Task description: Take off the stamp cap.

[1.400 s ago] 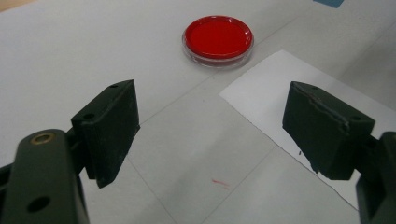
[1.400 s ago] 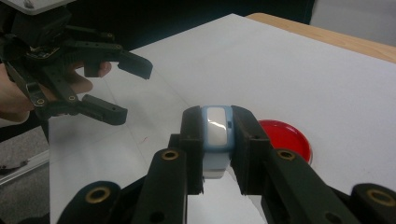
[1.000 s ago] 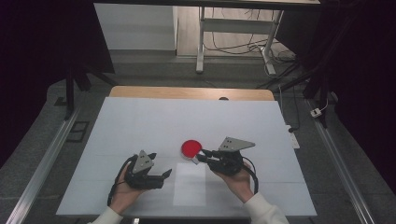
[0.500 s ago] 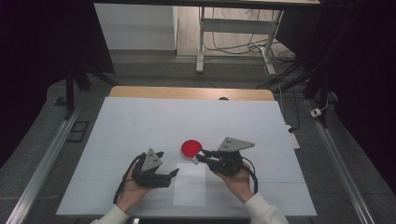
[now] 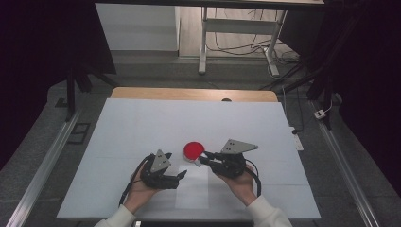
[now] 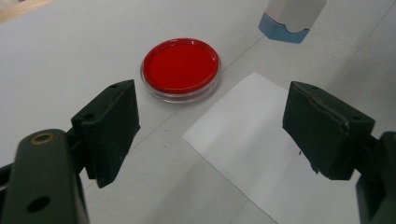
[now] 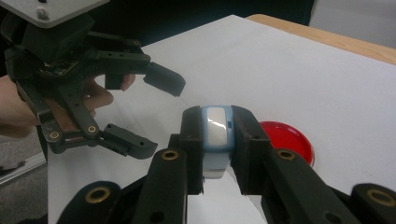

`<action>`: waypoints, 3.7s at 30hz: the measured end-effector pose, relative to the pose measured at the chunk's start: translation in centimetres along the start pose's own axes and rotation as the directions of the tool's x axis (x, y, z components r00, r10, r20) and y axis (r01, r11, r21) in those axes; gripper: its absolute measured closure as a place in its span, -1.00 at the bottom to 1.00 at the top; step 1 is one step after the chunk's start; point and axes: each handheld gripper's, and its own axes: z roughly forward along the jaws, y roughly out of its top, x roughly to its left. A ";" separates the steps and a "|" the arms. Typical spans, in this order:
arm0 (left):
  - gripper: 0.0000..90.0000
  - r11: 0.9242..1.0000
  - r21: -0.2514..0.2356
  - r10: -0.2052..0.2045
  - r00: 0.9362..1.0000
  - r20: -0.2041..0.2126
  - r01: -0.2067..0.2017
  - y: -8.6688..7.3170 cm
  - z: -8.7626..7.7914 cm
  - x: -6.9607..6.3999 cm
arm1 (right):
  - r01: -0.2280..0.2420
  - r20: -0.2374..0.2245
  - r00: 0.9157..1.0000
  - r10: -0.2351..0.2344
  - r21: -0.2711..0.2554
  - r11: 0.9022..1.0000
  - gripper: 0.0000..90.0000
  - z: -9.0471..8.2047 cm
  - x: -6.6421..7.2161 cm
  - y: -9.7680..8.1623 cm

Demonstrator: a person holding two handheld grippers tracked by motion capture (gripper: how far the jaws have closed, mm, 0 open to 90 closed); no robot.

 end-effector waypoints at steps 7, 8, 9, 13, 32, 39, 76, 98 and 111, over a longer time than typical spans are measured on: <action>-0.57 1.000 -0.001 0.013 1.000 0.010 -0.013 0.5 0.5 -0.4 | 0.002 0.003 1.000 -0.002 0.001 1.000 0.67 0.1 0.0 -0.1; -0.57 1.000 -0.005 0.009 1.000 0.010 -0.009 0.5 0.6 -0.4 | 0.001 0.002 1.000 -0.001 0.002 1.000 0.67 0.1 0.0 -0.1; -0.57 1.000 -0.002 0.009 1.000 0.012 -0.009 0.6 0.7 -0.5 | 0.001 0.003 1.000 -0.001 0.002 1.000 0.67 0.2 0.0 -0.1; -0.57 1.000 0.005 0.023 1.000 0.014 -0.023 0.7 1.0 -0.6 | 0.004 0.006 1.000 -0.004 0.002 1.000 0.67 0.2 0.1 -0.1; -0.57 0.999 -0.010 0.046 0.999 0.006 -0.046 2.4 1.7 -1.6 | -0.010 0.011 1.000 0.010 -0.019 1.000 0.67 0.1 -0.1 -0.1; -0.57 0.998 -0.039 0.046 0.999 0.026 -0.045 3.2 2.3 -2.2 | -0.013 0.016 1.000 0.013 -0.027 1.000 0.67 0.0 -0.1 0.0; 0.16 0.992 -0.021 0.126 0.992 -0.029 -0.127 3.2 4.1 -3.9 | -0.055 0.025 0.998 0.056 -0.041 0.998 0.67 -0.1 -0.5 -0.4; 0.42 0.991 -0.019 0.133 0.991 -0.033 -0.134 3.1 4.3 -4.0 | -0.053 0.032 0.998 0.055 -0.044 0.998 0.67 -0.1 -0.5 -0.5; 0.44 0.990 -0.020 0.137 0.990 -0.027 -0.138 3.0 4.3 -4.0 | -0.048 0.035 0.998 0.050 -0.044 0.998 0.67 -0.1 -0.5 -0.5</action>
